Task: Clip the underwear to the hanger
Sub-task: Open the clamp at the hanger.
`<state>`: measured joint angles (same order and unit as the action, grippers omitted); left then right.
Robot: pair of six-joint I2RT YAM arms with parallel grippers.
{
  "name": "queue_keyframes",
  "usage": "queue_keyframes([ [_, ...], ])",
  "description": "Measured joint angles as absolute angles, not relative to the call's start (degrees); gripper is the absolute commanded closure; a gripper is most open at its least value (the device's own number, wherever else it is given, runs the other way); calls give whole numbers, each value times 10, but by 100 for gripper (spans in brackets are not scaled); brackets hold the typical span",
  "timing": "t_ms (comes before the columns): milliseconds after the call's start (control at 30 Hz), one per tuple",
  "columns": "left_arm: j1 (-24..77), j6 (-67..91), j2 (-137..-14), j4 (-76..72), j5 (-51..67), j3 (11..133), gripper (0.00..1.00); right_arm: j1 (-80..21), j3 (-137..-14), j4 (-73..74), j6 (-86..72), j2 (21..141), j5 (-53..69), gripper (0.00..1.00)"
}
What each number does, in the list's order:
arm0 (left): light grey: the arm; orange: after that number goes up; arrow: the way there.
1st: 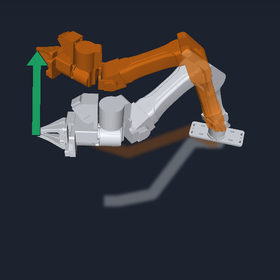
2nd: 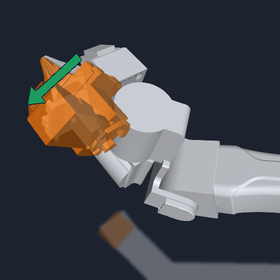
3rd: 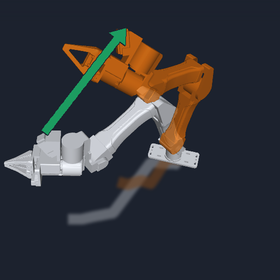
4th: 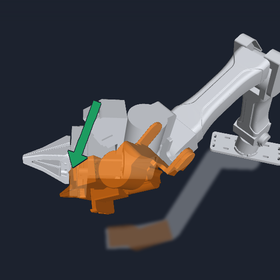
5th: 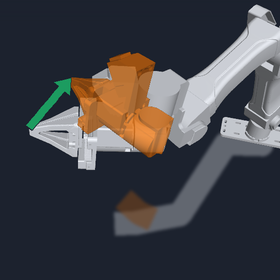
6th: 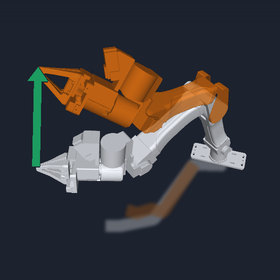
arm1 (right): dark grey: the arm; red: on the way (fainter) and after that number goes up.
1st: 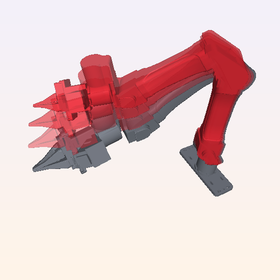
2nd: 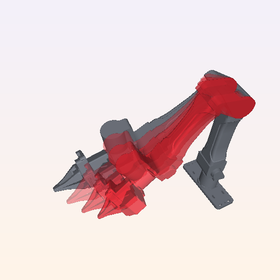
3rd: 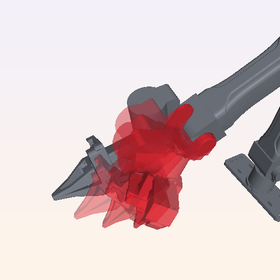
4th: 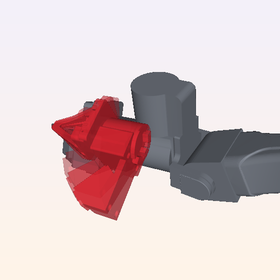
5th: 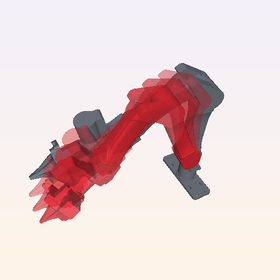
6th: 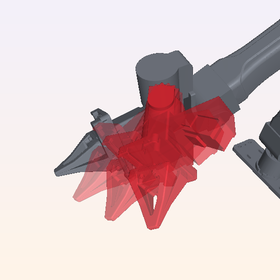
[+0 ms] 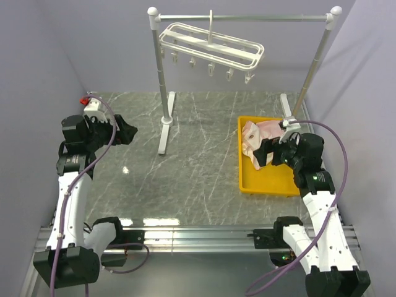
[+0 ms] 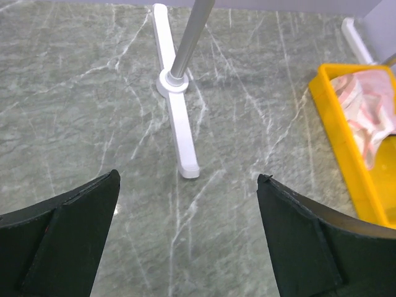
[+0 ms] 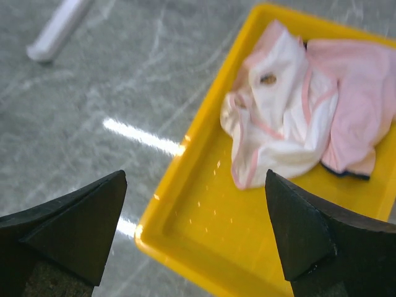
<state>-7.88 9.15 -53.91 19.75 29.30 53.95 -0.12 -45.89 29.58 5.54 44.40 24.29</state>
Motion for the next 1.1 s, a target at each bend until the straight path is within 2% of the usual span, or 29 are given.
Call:
queue_keyframes([
  [167,-79,144,-569,195,301,588,1,-1,-453,176,15,469,281,0],
  [200,-79,154,-577,190,307,602,4,-1,-457,157,9,480,289,0],
  [267,-79,177,-589,170,318,621,1,-1,-472,116,-3,510,301,0],
  [667,-67,266,-608,46,350,657,1,-1,-622,-10,-37,649,333,0],
  [900,11,243,-606,-28,377,620,1,-1,-692,3,-18,670,367,2],
  [1100,136,160,-607,-65,372,582,1,-6,-772,7,-14,681,387,5],
])
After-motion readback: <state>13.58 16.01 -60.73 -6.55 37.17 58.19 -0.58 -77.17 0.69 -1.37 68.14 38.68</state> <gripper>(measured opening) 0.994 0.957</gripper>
